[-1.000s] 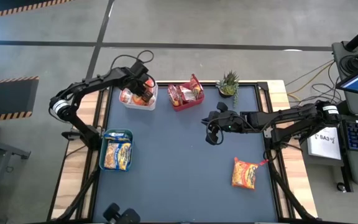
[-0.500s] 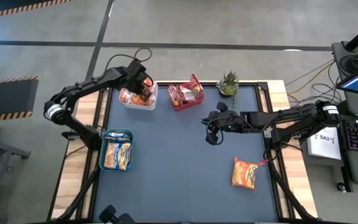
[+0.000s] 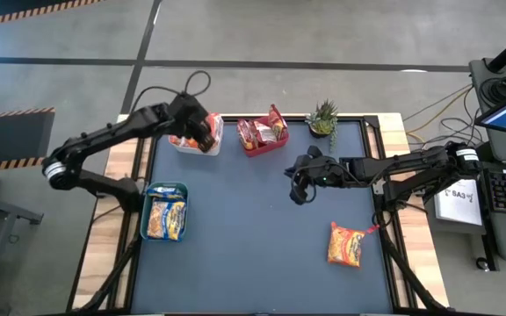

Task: Sort Maruchan noodles
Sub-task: Put the orange noodle pack into the white bin

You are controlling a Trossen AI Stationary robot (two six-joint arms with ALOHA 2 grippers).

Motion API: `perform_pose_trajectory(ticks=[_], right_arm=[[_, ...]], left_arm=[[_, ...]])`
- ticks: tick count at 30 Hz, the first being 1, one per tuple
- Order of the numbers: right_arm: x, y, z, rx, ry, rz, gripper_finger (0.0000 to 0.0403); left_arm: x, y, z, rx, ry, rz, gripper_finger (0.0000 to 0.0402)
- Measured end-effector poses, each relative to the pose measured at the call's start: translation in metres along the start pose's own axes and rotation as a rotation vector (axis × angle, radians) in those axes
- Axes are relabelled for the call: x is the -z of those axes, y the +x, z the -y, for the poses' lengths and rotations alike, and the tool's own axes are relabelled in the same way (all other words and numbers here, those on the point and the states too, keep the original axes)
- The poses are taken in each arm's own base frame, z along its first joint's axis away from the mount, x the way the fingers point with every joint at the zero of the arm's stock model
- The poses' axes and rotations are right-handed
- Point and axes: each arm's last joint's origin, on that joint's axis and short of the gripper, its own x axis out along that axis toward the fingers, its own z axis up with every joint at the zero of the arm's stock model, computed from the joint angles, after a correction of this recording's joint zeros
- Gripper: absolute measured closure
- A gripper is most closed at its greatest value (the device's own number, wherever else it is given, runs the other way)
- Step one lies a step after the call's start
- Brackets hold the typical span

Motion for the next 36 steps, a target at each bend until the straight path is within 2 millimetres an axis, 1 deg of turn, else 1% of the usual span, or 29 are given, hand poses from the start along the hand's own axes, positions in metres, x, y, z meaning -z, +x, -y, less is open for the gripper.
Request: perform_pose_trajectory(ticks=[3,8,11,14,18,20,25,29,33,36], right_arm=[[0.002,-0.001,-0.006,-0.105,0.07,-0.039,0.0369],[0.01,-0.008,-0.025,-0.331,0.175,-0.149,0.0369],[0.013,-0.014,-0.037,-0.427,0.272,-0.241,0.0369],[0.015,-0.022,-0.046,-0.449,0.392,-0.339,0.0369],[0.021,-0.035,-0.057,-0.389,0.497,-0.507,0.0369],[0.027,-0.044,-0.06,-0.32,0.538,-0.616,0.0369],[0.05,-0.066,-0.066,-0.129,0.667,-0.876,0.0369],[0.07,-0.082,-0.074,0.018,0.775,-1.071,0.0369],[0.086,-0.093,-0.082,0.146,0.815,-1.2,0.0369],[0.097,-0.093,-0.089,0.208,0.819,-1.251,0.037]], left_arm=[[0.006,-0.006,0.023,0.071,0.075,0.064,0.0401],[0.019,-0.017,0.057,0.188,0.212,0.161,0.0401],[0.027,-0.022,0.072,0.243,0.271,0.194,0.0401],[0.033,-0.027,0.081,0.28,0.305,0.2,0.0401],[0.039,-0.032,0.092,0.322,0.34,0.206,0.0401],[0.041,-0.034,0.097,0.338,0.355,0.207,0.0401],[0.044,-0.035,0.104,0.359,0.38,0.199,0.0401],[0.045,-0.035,0.105,0.362,0.385,0.199,0.0402],[0.044,-0.035,0.105,0.36,0.403,0.212,0.0402],[0.043,-0.035,0.106,0.362,0.406,0.222,0.0402]])
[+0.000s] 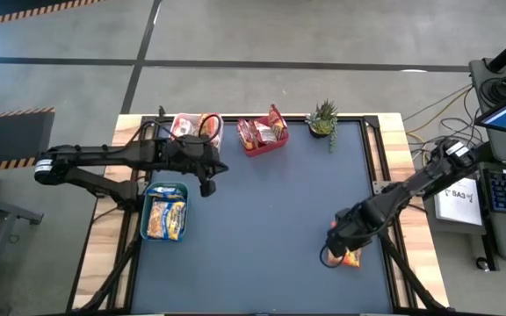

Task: Sort Maruchan noodles
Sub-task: Put the orange noodle pack into the white bin

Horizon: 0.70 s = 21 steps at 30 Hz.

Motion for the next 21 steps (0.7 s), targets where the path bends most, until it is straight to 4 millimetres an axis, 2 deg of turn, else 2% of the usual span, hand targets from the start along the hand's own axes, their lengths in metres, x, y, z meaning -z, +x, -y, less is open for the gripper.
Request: perform_pose_trajectory(ticks=[7,12,14,16,19,21], right_arm=[[-0.005,0.031,-0.004,0.152,-0.023,-0.061,0.037],[-0.02,0.042,-0.013,0.182,-0.114,-0.016,0.037],[-0.028,0.037,-0.023,0.125,-0.171,0.091,0.037],[-0.038,0.026,-0.037,0.027,-0.235,0.277,0.037],[-0.045,0.0,-0.054,-0.081,-0.358,0.576,0.037],[-0.042,-0.022,-0.061,-0.139,-0.423,0.682,0.0369]], left_arm=[[-0.001,0.0,0.0,0.0,0.0,0.009,0.0402],[-0.002,0.0,0.0,0.0,-0.001,0.019,0.0402],[-0.003,0.0,0.0,0.0,-0.001,0.031,0.0402],[-0.005,0.0,0.0,0.001,-0.002,0.048,0.0402],[-0.006,0.0,0.0,0.001,-0.003,0.063,0.0402],[-0.006,0.0,0.0,0.001,-0.003,0.061,0.0402]])
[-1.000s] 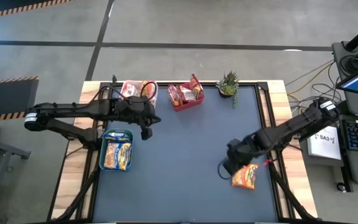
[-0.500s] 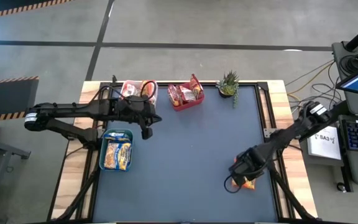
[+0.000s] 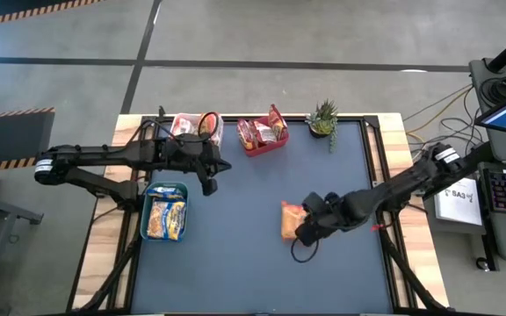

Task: Sort Maruchan noodles
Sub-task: Put the orange noodle pack into the white bin

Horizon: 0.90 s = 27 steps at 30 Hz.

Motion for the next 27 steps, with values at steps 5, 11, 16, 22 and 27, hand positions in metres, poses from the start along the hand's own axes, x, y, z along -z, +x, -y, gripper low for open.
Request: perform_pose_trajectory(ticks=[5,11,16,22,27], right_arm=[[-0.016,-0.027,0.001,-0.074,-0.045,0.053,0.0369],[-0.011,-0.031,0.014,-0.084,-0.013,0.047,0.0369],[0.001,-0.012,0.027,-0.077,0.005,0.019,0.0369],[0.009,0.019,0.037,-0.136,0.05,0.027,0.0369],[0.01,0.031,0.04,-0.201,0.077,0.065,0.0369]], left_arm=[[0.002,0.004,0.002,0.005,-0.003,-0.012,0.0402],[0.012,0.022,0.008,0.021,0.01,-0.077,0.0402],[0.022,0.044,0.017,0.043,0.027,-0.086,0.0402],[0.028,0.066,0.035,0.085,0.032,-0.08,0.0402],[0.032,0.08,0.055,0.138,0.065,-0.067,0.0402]])
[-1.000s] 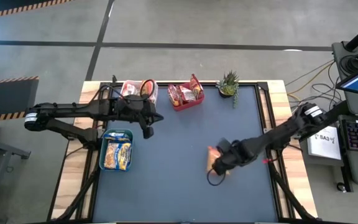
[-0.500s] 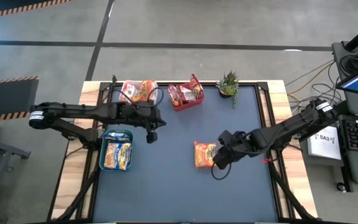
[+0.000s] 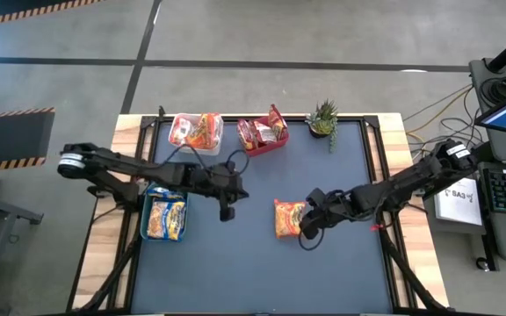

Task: Sort Maruchan noodles
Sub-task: Put the orange noodle pack into the white bin

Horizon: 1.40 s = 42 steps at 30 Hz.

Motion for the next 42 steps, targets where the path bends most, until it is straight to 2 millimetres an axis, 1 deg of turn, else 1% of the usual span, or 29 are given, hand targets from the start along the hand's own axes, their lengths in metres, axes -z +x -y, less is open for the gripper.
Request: perform_pose_trajectory(ticks=[6,10,13,18,22,25,27,31,36,42], right_arm=[[-0.002,0.004,0.006,0.011,-0.005,0.017,0.0367],[-0.004,0.004,0.006,0.009,0.003,0.029,0.0344],[-0.003,0.004,0.005,0.001,0.005,0.023,0.0306],[0.005,0.002,0.001,-0.026,-0.002,-0.017,0.0222],[0.009,0.001,-0.001,-0.021,0.025,-0.002,0.0161],[0.011,0.001,-0.001,-0.009,0.029,0.025,0.0127],[0.012,0.002,0.001,0.0,0.021,0.036,0.0114],[0.017,0.007,0.011,0.021,0.011,0.032,0.0106],[0.026,0.017,0.025,-0.004,0.014,0.042,0.0115],[0.032,0.023,0.036,-0.072,0.011,0.069,0.0126]], left_arm=[[0.003,0.023,0.031,0.079,0.051,0.057,0.0402],[0.002,0.042,0.051,0.128,0.085,0.158,0.0402],[0.004,0.057,0.058,0.144,0.09,0.225,0.0402],[0.015,0.079,0.061,0.148,0.05,0.22,0.0402],[0.024,0.093,0.062,0.134,0.029,0.211,0.0402],[0.027,0.101,0.062,0.125,0.017,0.233,0.0402],[0.03,0.107,0.063,0.126,0.015,0.244,0.0402],[0.032,0.119,0.065,0.129,0.011,0.264,0.0402],[0.033,0.136,0.067,0.124,0.014,0.248,0.0402],[0.042,0.148,0.064,0.041,0.011,0.221,0.0402]])
